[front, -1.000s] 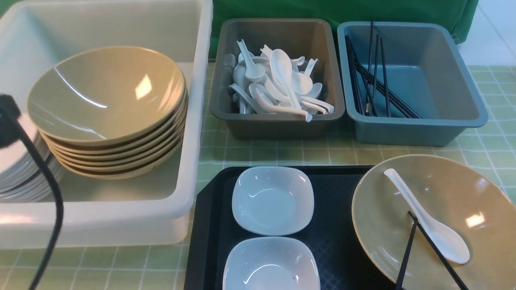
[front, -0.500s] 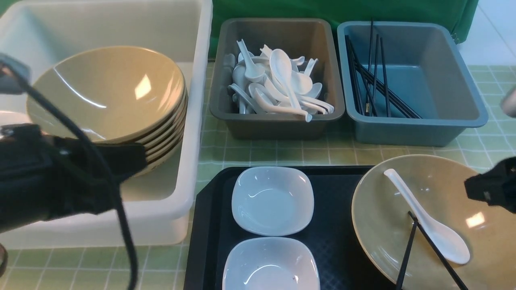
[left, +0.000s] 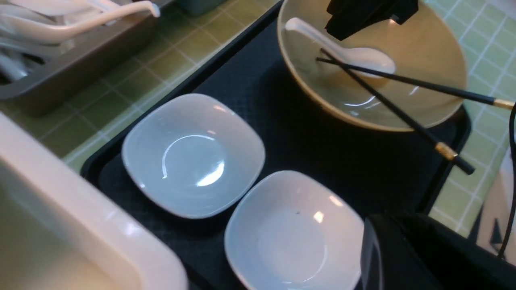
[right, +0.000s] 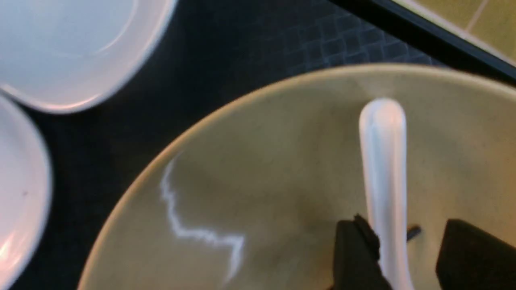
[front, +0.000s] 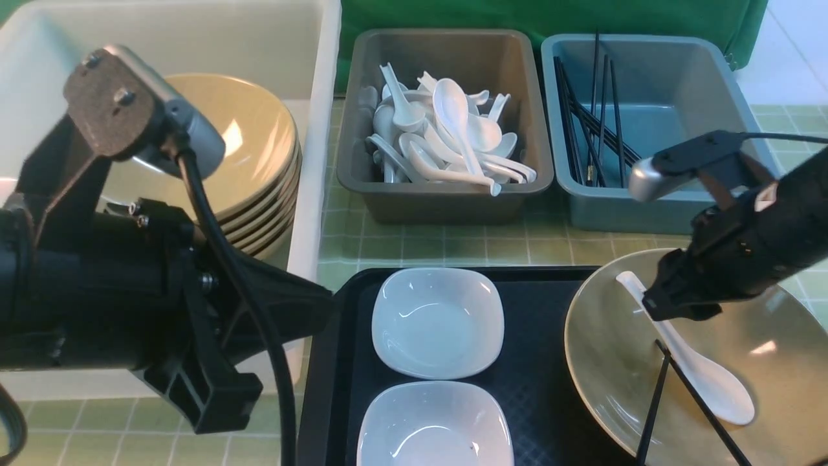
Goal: On green table put chopsticks spoon bowls plates into blue grey white boxes.
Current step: 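Reach down and grasp the white spoon resting in the bowl with the right gripper, then place the white spoon into the bin of spoons with the right gripper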
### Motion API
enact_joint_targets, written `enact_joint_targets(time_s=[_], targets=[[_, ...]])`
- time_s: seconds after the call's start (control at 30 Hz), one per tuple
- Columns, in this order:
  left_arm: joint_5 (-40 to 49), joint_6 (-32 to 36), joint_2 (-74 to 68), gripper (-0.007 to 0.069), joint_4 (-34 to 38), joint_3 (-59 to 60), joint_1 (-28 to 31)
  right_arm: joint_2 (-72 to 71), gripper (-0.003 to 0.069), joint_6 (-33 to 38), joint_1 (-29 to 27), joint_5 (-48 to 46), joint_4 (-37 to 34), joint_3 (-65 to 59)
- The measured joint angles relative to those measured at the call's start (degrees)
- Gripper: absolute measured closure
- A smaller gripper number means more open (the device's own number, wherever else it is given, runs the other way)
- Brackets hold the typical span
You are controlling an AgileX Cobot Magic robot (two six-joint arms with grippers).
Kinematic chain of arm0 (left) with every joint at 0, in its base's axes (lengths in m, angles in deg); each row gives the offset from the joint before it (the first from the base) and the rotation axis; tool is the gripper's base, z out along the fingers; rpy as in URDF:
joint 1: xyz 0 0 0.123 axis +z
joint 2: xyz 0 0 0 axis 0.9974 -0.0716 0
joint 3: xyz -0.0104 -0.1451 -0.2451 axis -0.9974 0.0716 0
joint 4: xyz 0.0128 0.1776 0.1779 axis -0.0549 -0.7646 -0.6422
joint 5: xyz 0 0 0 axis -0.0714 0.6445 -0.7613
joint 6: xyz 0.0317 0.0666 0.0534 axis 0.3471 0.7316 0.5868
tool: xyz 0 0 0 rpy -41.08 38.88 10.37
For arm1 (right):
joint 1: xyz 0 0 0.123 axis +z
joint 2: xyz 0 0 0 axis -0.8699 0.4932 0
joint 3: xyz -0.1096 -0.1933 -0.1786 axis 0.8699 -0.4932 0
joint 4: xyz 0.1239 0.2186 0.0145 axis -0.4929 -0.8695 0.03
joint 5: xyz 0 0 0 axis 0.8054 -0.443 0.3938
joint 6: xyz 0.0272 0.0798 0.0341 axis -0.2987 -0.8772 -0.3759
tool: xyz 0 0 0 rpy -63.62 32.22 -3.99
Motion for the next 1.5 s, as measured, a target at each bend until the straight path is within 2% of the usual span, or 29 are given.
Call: enact_joint_targets(time_s=[0.2, 0.57, 0.63, 0.8, 0.83, 1.17, 1.3, 1.5], targets=[[0.0, -2.1, 0.0, 0.0626, -0.9, 0.0, -0.1, 3.9, 0.0362, -0.1, 0.0, 3.5, 0.0, 0.6], [0.0, -2.8, 0.0, 0.0626, -1.0, 0.0, -0.1, 4.9, 0.0375, -0.2, 0.0, 2.8, 0.0, 0.8], [0.0, -2.8, 0.0, 0.0626, -1.0, 0.0, -0.1, 4.9, 0.0398, -0.2, 0.0, 2.3, 0.0, 0.8], [-0.1, -2.8, 0.0, 0.0626, -1.0, 0.0, -0.1, 4.9, 0.0523, -0.1, 0.0, 1.7, -0.1, 0.8], [-0.1, -2.8, 0.0, 0.0626, -1.0, 0.0, -0.1, 4.9, 0.0527, -0.1, 0.0, 1.6, -0.1, 0.8], [1.0, -2.9, 0.0, 0.0626, -1.0, 0.0, -0.1, 3.8, 0.0528, -0.1, 0.0, -3.2, 0.6, 5.9], [0.9, -5.6, 0.0, 0.0626, -1.6, -1.1, -0.1, 0.3, 0.0528, -0.2, 0.0, -4.8, 0.7, 10.5], [-0.2, -10.5, 0.0, 0.0626, -9.5, -6.0, -0.1, -1.3, 0.0528, -0.1, 0.0, -6.5, -2.1, 18.6]])
